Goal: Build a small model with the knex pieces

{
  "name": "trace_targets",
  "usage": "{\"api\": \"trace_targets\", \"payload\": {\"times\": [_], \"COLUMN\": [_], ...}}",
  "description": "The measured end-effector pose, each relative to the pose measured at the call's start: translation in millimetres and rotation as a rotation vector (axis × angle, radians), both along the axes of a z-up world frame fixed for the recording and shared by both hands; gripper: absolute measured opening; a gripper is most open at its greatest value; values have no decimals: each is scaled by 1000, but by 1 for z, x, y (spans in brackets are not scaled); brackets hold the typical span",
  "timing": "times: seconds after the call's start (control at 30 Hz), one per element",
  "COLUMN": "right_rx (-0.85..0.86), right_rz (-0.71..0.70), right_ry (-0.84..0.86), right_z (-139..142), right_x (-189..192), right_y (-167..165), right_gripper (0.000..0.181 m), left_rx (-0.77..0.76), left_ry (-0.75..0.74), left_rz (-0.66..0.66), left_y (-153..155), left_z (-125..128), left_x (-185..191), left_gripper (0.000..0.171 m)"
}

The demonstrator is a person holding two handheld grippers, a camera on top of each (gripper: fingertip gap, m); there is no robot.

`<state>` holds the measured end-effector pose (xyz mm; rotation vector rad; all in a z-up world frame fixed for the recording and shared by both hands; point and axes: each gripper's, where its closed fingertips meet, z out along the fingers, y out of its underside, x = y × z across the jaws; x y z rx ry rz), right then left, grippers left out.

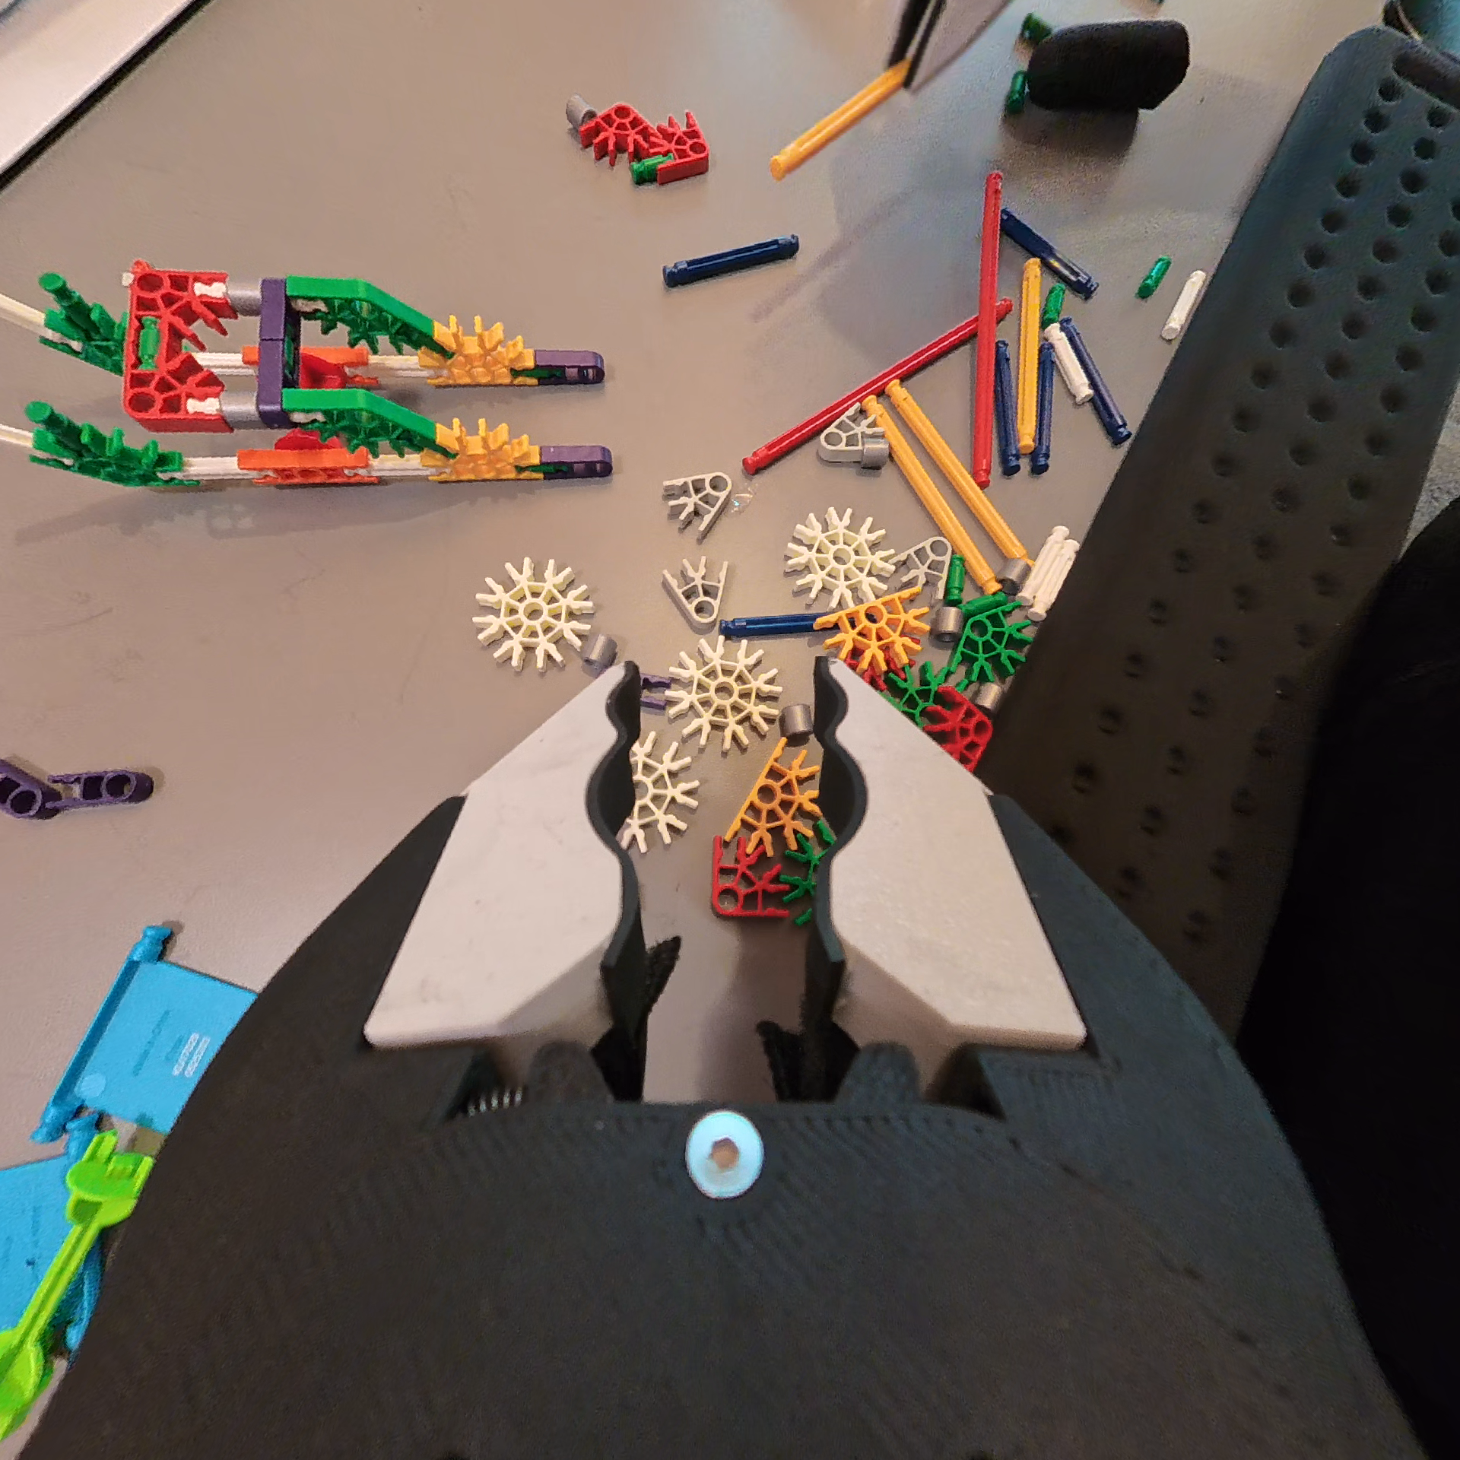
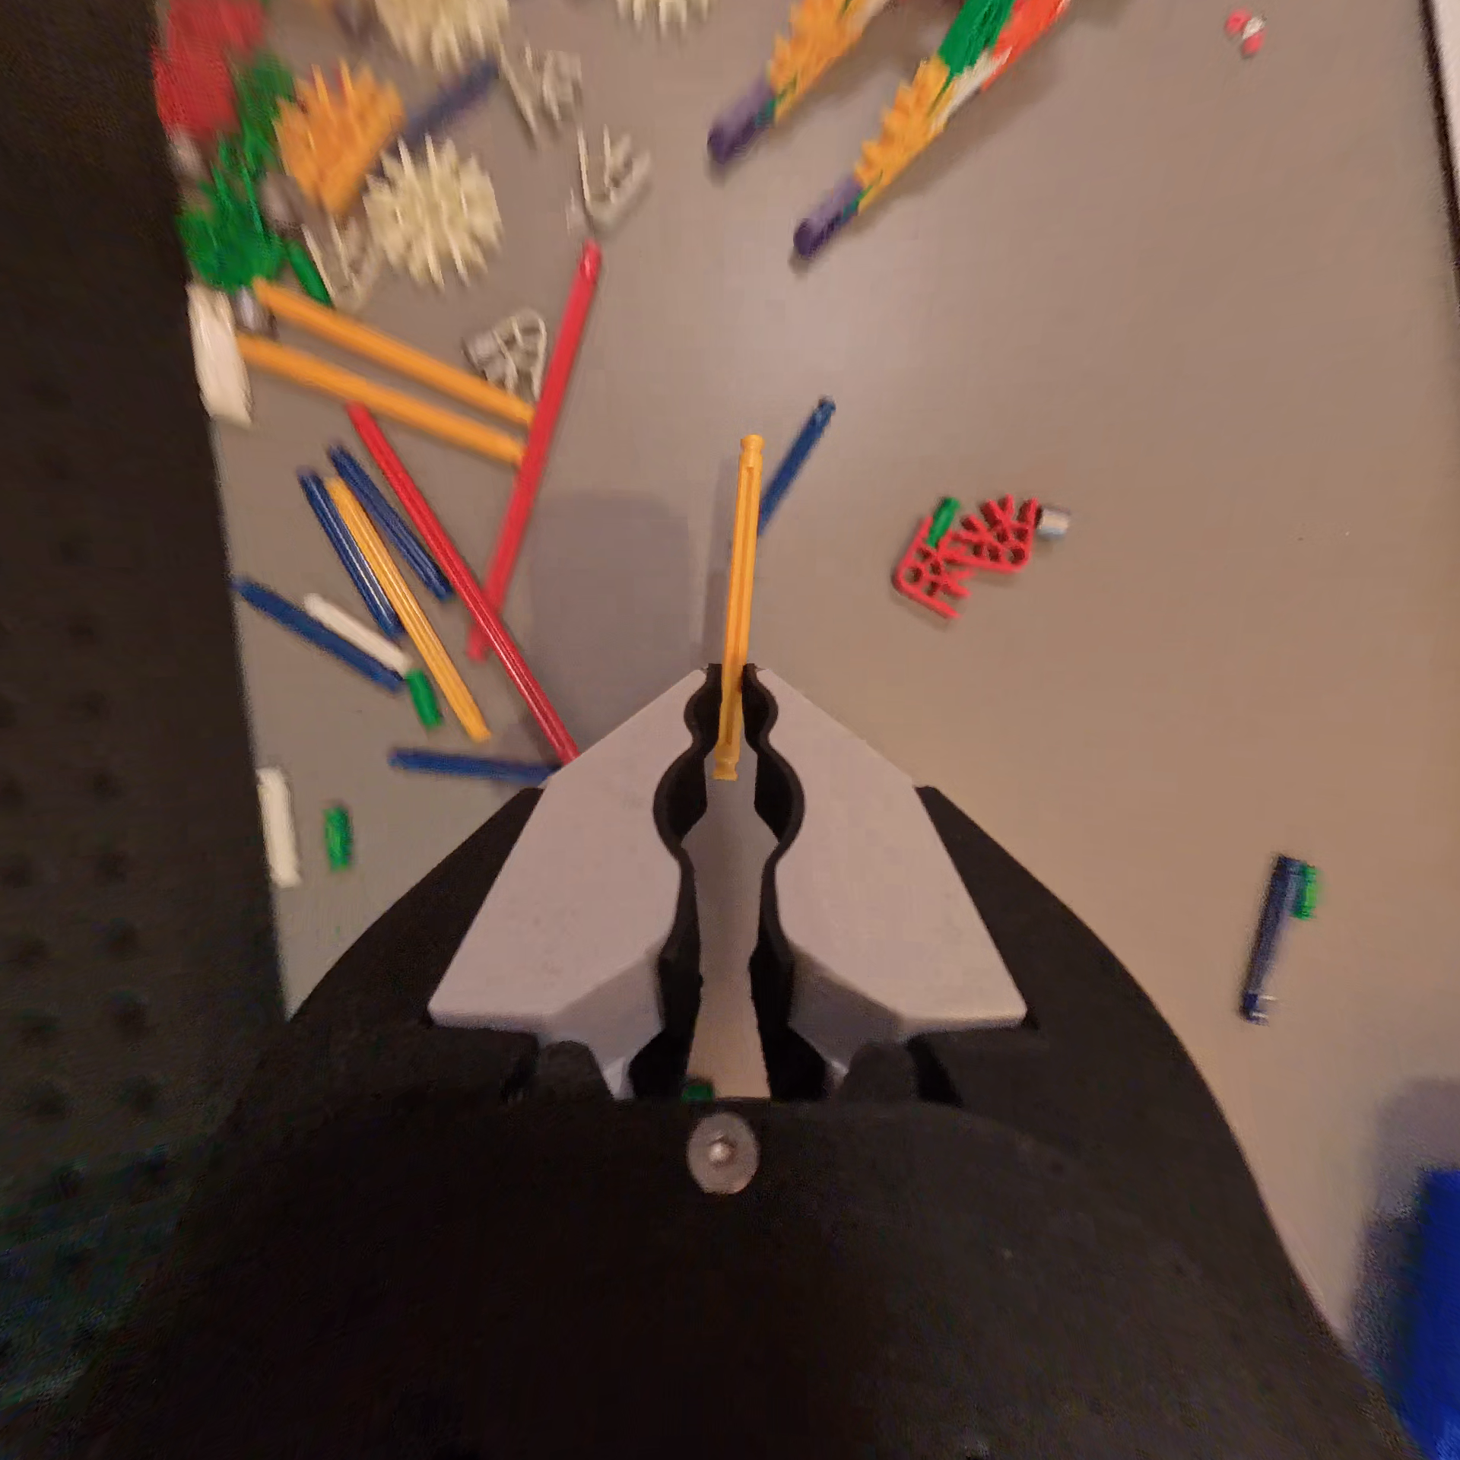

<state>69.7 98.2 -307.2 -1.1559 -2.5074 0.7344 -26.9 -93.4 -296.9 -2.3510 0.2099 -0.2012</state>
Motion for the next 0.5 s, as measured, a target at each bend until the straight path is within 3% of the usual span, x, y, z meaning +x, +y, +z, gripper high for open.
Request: {"api": "trace_targets", "payload": {"times": [0.17, 0.33, 0.5], "right_rx": [28, 9, -43], "right_rz": [170, 292, 245], "right_ry": [-79, -173, -190], "right_z": [-13, -36, -33], "right_x": [3, 9, 3], "right_y": [24, 17, 14], "right_gripper": [2, 2, 19], "left_rx": [-12, -23, -30], "left_ry": [5, 3, 6], "left_rz": [0, 4, 12], "left_y": [1, 2, 4], "left_z": [-3, -5, -6], "left_x": [1, 2, 3], "left_gripper": [42, 43, 45]}}
